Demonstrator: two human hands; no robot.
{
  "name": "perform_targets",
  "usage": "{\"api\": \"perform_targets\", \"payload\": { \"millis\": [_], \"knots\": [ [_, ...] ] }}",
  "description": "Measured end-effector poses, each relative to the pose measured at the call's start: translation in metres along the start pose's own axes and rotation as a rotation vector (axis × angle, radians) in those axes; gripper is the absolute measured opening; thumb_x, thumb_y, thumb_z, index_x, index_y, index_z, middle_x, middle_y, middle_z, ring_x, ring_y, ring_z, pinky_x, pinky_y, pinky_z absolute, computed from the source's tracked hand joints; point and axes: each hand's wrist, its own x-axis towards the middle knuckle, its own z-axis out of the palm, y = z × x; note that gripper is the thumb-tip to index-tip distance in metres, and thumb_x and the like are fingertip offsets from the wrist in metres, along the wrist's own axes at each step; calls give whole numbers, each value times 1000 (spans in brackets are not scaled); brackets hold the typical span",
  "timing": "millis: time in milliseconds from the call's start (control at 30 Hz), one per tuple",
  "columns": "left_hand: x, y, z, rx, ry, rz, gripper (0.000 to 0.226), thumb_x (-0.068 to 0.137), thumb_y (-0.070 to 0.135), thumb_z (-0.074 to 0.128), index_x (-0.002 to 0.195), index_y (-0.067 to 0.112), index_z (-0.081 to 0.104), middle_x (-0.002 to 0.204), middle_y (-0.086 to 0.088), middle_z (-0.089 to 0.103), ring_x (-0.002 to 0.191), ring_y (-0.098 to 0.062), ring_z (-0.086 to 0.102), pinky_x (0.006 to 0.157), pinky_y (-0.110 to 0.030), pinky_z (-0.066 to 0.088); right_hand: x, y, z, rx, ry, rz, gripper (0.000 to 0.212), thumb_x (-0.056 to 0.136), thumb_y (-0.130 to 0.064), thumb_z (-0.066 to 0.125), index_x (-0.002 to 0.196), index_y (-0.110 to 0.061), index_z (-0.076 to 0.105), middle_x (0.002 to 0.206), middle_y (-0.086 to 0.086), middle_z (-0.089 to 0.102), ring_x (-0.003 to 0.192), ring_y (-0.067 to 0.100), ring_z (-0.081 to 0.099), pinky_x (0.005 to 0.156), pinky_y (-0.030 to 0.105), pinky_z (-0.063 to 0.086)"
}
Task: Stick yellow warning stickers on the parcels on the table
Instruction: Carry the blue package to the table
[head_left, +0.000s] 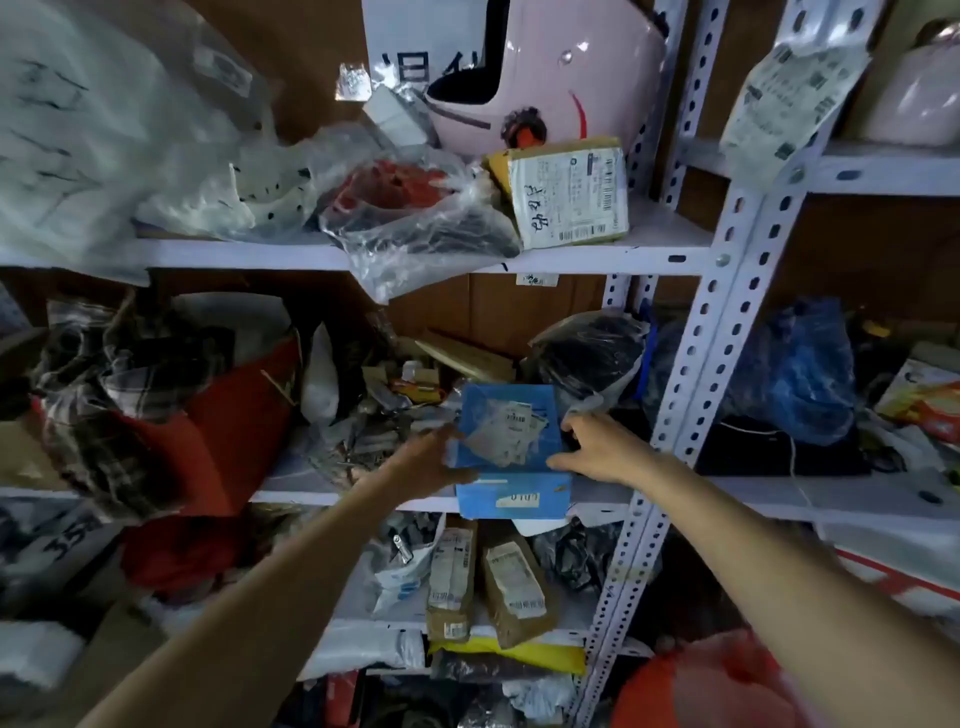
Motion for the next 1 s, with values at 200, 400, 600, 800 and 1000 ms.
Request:
{"api": "perform_targets", "payload": {
  "millis": [200, 400, 600, 800, 1000],
  "knots": [
    [16, -7, 28, -559, -23, -61, 95, 71, 34, 83, 147, 29, 26, 138, -9, 51, 119, -27, 55, 95, -49, 50, 20, 13, 33, 310, 30, 78, 69, 78, -34, 77, 133, -13, 42, 132, 5, 54, 116, 20, 55, 84, 24, 47],
    [24, -9, 42, -691, 37, -153, 101, 68, 31, 85, 149, 32, 26, 111, 3, 62, 104, -17, 61, 80, -35, 57, 25, 22, 59, 724, -46, 159, 68, 79, -35, 76, 136, -33, 39, 113, -15, 62, 87, -5, 58, 55, 6, 46],
    [14, -5, 39, -917, -21, -204, 95, 72, 18, 83, 145, 43, 29, 120, -2, 61, 105, -23, 63, 78, -42, 58, 27, 24, 64, 902, -114, 213, 87, 81, -29, 74, 149, -39, 21, 114, -20, 58, 103, 4, 59, 79, 27, 53],
    [-3, -9, 21, -1007, -94, -141, 92, 75, 3, 78, 146, 34, 29, 122, -7, 61, 111, -29, 62, 88, -49, 54, 10, 3, 70, 988, -15, 277, 92, 79, -18, 77, 150, -39, 21, 134, -9, 53, 112, 12, 57, 81, 27, 52],
    [-15, -37, 20, -983, -191, -15, 97, 68, 3, 82, 147, 32, 33, 133, -7, 56, 117, -30, 58, 94, -53, 50, -32, -33, 94, 1086, 170, 329, 93, 80, -7, 74, 149, -40, 21, 127, -21, 50, 98, -1, 57, 71, 17, 52]
  ]
}}
